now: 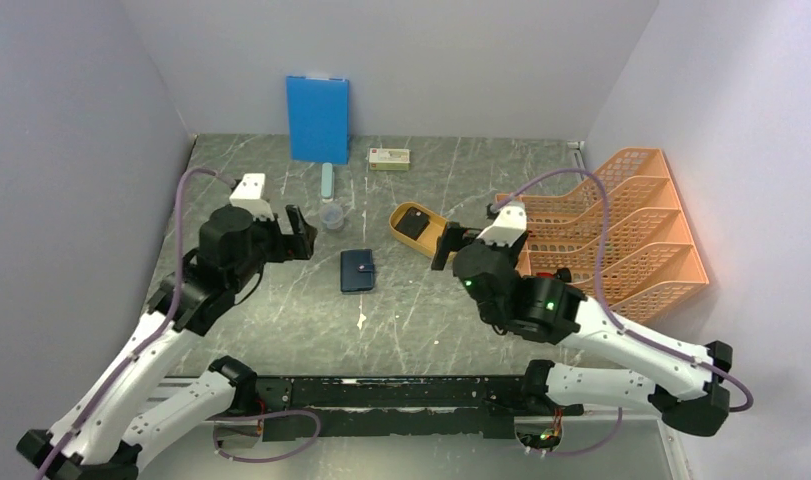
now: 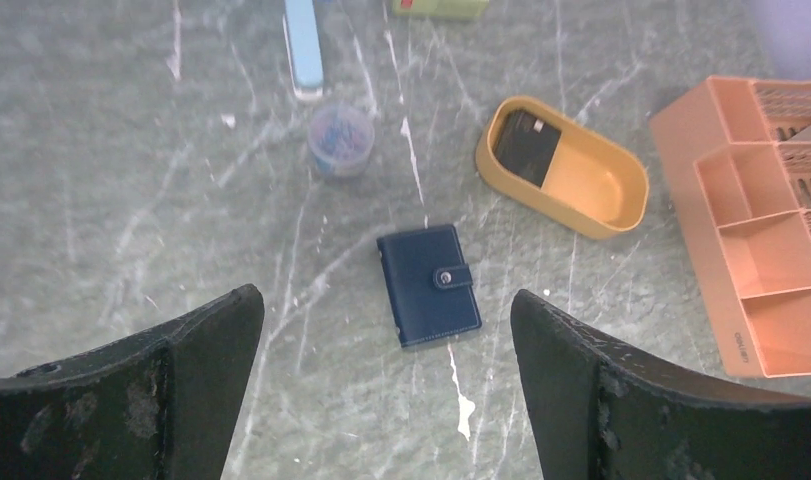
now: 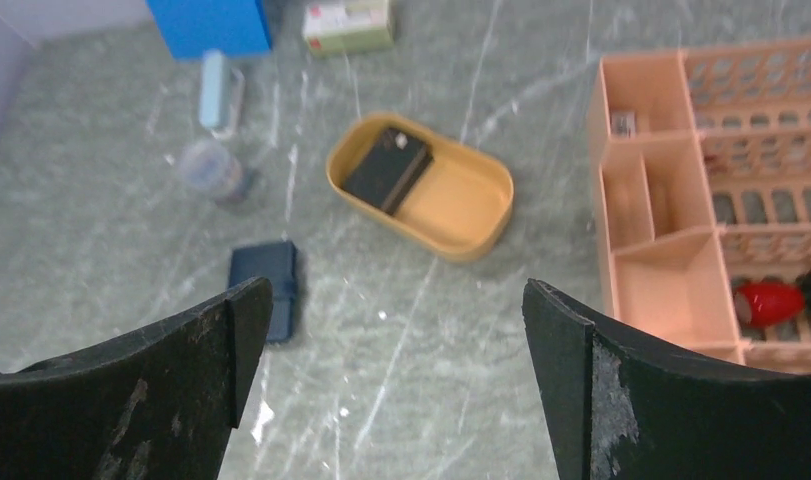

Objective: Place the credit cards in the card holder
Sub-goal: Place the card holder at the center of the board, then reset both arms

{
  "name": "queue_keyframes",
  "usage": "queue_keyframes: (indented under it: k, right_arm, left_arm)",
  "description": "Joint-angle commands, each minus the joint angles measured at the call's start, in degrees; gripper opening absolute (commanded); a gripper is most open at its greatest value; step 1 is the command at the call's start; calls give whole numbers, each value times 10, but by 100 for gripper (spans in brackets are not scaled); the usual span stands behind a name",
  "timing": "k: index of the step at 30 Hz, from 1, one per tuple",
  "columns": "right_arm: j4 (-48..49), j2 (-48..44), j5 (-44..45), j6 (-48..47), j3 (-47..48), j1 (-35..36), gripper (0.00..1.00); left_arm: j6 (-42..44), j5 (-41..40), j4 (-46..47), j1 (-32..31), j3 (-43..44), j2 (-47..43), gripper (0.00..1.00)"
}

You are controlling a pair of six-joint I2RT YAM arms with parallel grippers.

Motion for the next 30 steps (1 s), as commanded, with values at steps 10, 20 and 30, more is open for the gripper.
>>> queue_keyframes:
  k: [10,20,30]
  right_arm:
    - [170,-99,81,-329,188,-1,100]
    - [207,-250,-90,-325,79,0,100]
    - [243,-188,-111,-344,84,0,100]
  left_arm:
    - [99,-58,-47,-2,118,-25,97]
    - [97,-21,-48,-2,69,-70,97]
    - [109,75,-25,-7,150,-19,97]
